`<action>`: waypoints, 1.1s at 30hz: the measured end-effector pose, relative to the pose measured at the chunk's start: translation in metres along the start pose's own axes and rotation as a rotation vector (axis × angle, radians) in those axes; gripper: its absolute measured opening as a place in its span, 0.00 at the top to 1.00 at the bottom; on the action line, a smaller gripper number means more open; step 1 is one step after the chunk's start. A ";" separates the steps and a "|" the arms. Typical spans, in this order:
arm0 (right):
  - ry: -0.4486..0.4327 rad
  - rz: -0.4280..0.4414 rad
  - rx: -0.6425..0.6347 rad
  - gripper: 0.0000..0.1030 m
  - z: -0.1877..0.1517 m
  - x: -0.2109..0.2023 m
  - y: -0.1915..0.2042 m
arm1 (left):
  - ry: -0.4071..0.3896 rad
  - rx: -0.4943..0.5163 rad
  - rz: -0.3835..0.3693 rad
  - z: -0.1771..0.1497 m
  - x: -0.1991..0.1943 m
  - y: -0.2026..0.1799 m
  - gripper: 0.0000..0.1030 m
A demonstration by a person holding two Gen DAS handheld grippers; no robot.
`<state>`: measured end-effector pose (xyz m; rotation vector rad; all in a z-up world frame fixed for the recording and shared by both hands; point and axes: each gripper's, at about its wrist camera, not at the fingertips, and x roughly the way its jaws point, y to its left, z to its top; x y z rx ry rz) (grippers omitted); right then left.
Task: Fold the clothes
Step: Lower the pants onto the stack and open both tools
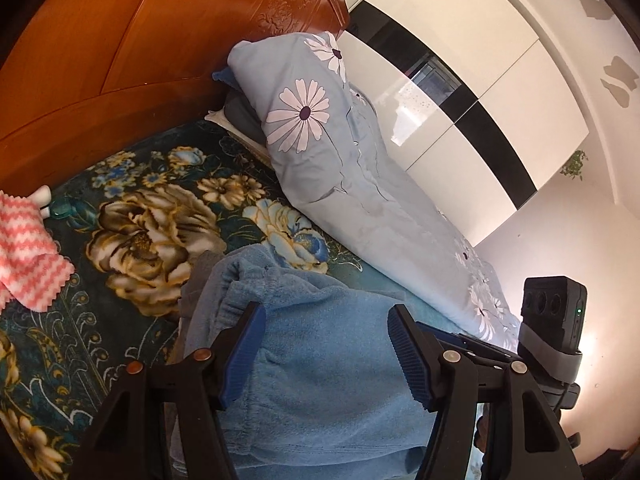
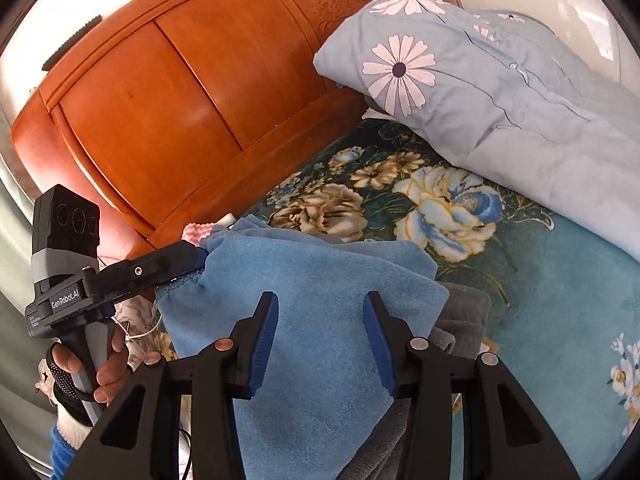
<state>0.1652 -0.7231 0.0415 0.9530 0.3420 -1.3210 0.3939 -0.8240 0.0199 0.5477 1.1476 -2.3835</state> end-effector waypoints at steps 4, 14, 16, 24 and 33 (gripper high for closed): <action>0.004 0.002 0.008 0.56 -0.001 0.001 -0.001 | -0.001 -0.022 -0.014 0.001 -0.007 -0.001 0.34; -0.032 0.072 -0.099 0.56 -0.036 -0.048 0.026 | -0.024 0.095 -0.022 -0.026 -0.046 -0.025 0.34; -0.013 0.059 -0.140 0.55 -0.047 -0.047 0.030 | -0.009 0.109 -0.005 -0.034 -0.044 -0.023 0.34; -0.016 0.034 -0.189 0.54 -0.060 -0.037 0.033 | -0.013 0.075 -0.015 -0.045 -0.041 -0.013 0.34; -0.049 0.023 -0.204 0.54 -0.069 -0.064 0.043 | -0.095 0.169 0.055 -0.069 -0.068 -0.052 0.33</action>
